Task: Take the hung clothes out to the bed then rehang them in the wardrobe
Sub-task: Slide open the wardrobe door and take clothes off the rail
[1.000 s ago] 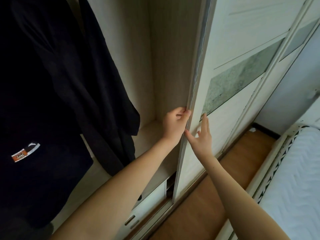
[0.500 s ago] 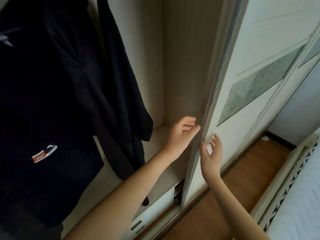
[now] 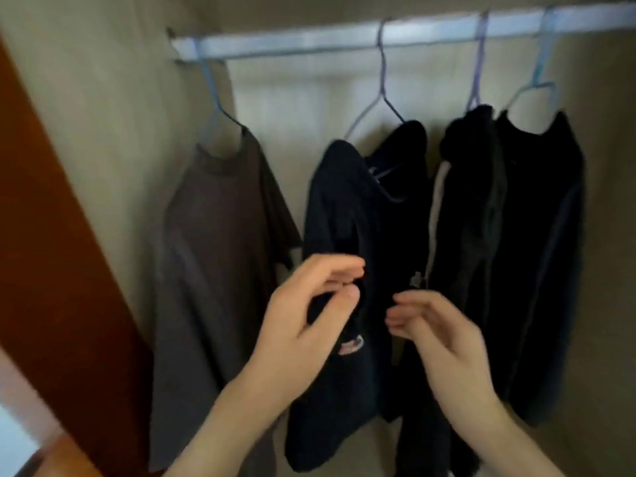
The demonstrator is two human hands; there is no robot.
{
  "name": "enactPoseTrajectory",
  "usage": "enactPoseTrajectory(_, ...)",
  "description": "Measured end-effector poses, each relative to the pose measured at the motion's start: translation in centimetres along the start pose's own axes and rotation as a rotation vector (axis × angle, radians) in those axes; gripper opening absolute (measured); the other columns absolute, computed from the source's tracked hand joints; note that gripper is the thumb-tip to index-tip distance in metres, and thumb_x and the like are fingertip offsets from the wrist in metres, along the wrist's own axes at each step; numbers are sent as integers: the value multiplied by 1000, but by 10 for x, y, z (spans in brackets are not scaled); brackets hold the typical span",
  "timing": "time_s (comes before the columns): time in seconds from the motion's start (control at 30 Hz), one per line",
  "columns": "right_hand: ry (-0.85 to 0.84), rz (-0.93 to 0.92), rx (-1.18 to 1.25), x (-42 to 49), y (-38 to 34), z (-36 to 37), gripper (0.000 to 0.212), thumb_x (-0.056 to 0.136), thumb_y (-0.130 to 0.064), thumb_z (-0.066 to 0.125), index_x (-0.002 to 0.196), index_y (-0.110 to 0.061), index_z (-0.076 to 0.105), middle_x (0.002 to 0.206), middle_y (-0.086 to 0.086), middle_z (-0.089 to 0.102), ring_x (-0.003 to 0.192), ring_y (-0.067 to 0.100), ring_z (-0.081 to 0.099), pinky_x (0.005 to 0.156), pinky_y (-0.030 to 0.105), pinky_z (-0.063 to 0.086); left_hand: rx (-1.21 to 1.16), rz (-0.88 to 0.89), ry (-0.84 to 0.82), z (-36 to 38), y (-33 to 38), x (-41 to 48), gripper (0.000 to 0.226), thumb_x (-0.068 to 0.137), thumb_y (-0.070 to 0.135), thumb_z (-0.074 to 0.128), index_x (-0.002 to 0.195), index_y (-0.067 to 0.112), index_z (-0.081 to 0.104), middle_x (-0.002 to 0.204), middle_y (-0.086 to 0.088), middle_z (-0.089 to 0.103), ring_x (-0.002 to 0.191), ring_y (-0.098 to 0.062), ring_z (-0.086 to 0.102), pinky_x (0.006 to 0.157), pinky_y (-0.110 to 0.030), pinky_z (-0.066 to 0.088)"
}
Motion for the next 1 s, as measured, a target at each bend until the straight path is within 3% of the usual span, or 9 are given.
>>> enactPoseTrajectory(0.2, 185, -384, -105, 133, -106, 42, 19, 86, -19, 57, 101, -8, 63, 85, -1, 66, 78, 13, 65, 79, 22, 52, 382, 150, 421, -93, 33, 109, 20, 90, 15, 54, 107, 15, 65, 108, -1, 66, 97, -11, 62, 87, -21, 47)
enactPoseTrajectory(0.37, 250, 49, -63, 231, -120, 43, 33, 78, -25, 69, 95, -2, 52, 91, 9, 49, 81, 22, 53, 68, 25, 42, 757, -438, 384, -131, 2, 198, 45, 88, 24, 51, 128, 4, 50, 129, -18, 53, 119, -35, 52, 98, -34, 46)
enactPoseTrajectory(0.47, 114, 261, 371, 250, -113, 53, 11, 90, -3, 53, 97, 1, 45, 90, 15, 48, 71, 24, 59, 62, 32, 58, 628, -621, 230, -140, -20, 218, 15, 85, 7, 51, 83, 1, 64, 65, -11, 69, 60, -18, 67, 45, -13, 46)
enactPoseTrajectory(0.53, 115, 295, 459, 256, -111, 57, 14, 95, 4, 33, 88, -3, 44, 81, 14, 49, 44, 15, 49, 38, 18, 42, 403, -668, 283, -145, -31, 221, 19, 86, 3, 50, 69, 2, 59, 33, -5, 52, 34, -18, 52, 34, -16, 36)
enactPoseTrajectory(0.63, 140, 314, 352, 265, -118, 53, 23, 98, 2, 20, 82, -12, 27, 76, 7, 46, 25, 8, 33, 25, 15, 22, 25, -631, 444, -146, -41, 215, 21, 91, 0, 46, 72, 5, 53, 53, -10, 43, 24, -11, 40, 26, -11, 25)
enactPoseTrajectory(0.67, 112, 276, 246, 266, -122, 50, 31, 99, 0, 22, 119, 3, 46, 72, 5, 44, 27, 6, 37, 27, 14, 27, -66, -602, 478, -147, -42, 215, 26, 91, -3, 44, 67, 5, 49, 56, -9, 39, 17, -6, 33, 24, -9, 20)
enactPoseTrajectory(0.73, 30, 199, 66, 267, -131, 44, 39, 100, -2, 24, 77, -14, 53, 65, 1, 41, 25, -2, 39, 30, 9, 31, -164, -554, 541, -152, -37, 221, 31, 91, -6, 40, 62, 5, 46, 44, -8, 42, 14, -4, 26, 25, -7, 15)
enactPoseTrajectory(0.83, -96, 251, 241, 270, -143, 40, 40, 101, -4, 21, 74, -8, 51, 42, -3, 40, 20, 2, 32, 26, 12, 23, -231, -497, 563, -161, -23, 233, 34, 92, -3, 37, 61, 5, 47, 23, 5, 34, 15, -4, 25, 28, -6, 16)
enactPoseTrajectory(1.0, -169, 240, 375, 244, -156, 43, 29, 98, 1, 30, 81, 1, 53, 35, -9, 29, 26, 1, 22, 26, 12, 13, -134, -484, 424, -146, -11, 216, 29, 93, 4, 41, 68, 6, 55, 52, -1, 33, 23, -4, 26, 29, -10, 19)
Point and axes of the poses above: each hand's wrist, its own x-axis towards the middle knuckle, its own z-axis out of the palm, y = z × x, the point moved 2 cm from there along x, towards the middle knuckle
